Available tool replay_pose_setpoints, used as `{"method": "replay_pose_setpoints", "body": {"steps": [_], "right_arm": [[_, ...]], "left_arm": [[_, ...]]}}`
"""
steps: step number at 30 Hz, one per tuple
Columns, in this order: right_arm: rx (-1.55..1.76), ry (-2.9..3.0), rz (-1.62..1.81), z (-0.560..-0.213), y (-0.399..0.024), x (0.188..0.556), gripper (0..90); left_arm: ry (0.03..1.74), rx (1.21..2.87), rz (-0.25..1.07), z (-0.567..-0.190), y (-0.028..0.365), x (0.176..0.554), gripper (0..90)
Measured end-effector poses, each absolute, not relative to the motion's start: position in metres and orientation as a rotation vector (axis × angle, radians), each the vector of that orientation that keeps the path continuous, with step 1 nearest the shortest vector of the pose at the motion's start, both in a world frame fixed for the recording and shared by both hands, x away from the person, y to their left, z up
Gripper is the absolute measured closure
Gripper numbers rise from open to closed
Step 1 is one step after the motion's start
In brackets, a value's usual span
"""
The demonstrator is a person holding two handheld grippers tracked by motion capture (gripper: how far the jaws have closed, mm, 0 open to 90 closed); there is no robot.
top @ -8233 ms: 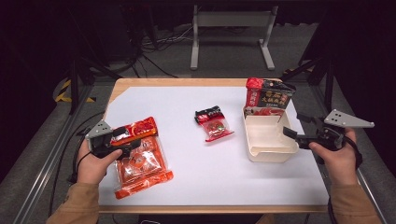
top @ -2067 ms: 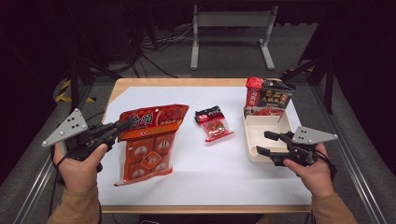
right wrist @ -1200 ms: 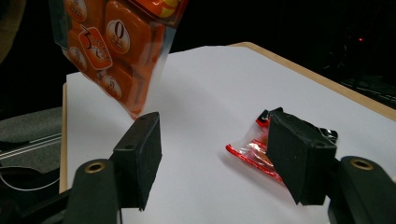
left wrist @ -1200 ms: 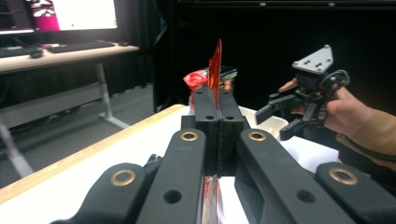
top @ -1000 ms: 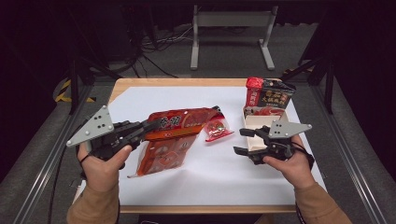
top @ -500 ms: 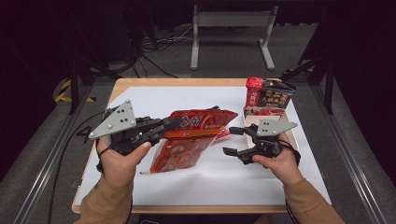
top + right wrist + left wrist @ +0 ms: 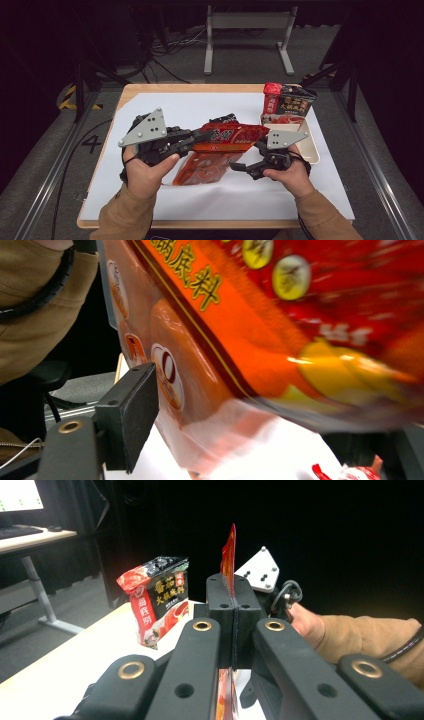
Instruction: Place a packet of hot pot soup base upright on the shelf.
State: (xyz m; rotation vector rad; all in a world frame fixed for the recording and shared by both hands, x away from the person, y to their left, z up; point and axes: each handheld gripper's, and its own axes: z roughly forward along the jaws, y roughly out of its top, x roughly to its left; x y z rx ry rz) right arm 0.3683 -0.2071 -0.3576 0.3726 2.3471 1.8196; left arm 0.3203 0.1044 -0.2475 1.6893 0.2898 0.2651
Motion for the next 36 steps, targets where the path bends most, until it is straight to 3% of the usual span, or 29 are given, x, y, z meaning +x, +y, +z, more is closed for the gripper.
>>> {"method": "replay_pose_setpoints", "body": {"steps": [19, 23, 25, 26, 28, 36], "right_arm": [[0.307, 2.407, 1.889, -0.375, -0.188, 0.375, 25.6], [0.3, 2.421, 1.889, -0.375, -0.188, 0.374, 32.9], [0.274, 2.444, 1.876, -0.373, -0.189, 0.373, 43.1], [0.249, 2.461, 1.858, -0.371, -0.19, 0.372, 54.0], [0.222, 2.468, 1.836, -0.369, -0.191, 0.37, 63.0], [0.186, 2.511, 1.786, -0.36, -0.195, 0.364, 69.6]], "left_arm": [[0.271, 1.671, 0.26, -0.251, 0.102, 0.319, 90.0], [0.277, 1.672, 0.259, -0.252, 0.103, 0.319, 90.0], [0.279, 1.671, 0.258, -0.252, 0.104, 0.32, 90.0], [0.282, 1.67, 0.256, -0.253, 0.104, 0.32, 90.0], [0.287, 1.671, 0.254, -0.254, 0.105, 0.321, 90.0], [0.299, 1.65, 0.249, -0.256, 0.11, 0.323, 90.0]]}}
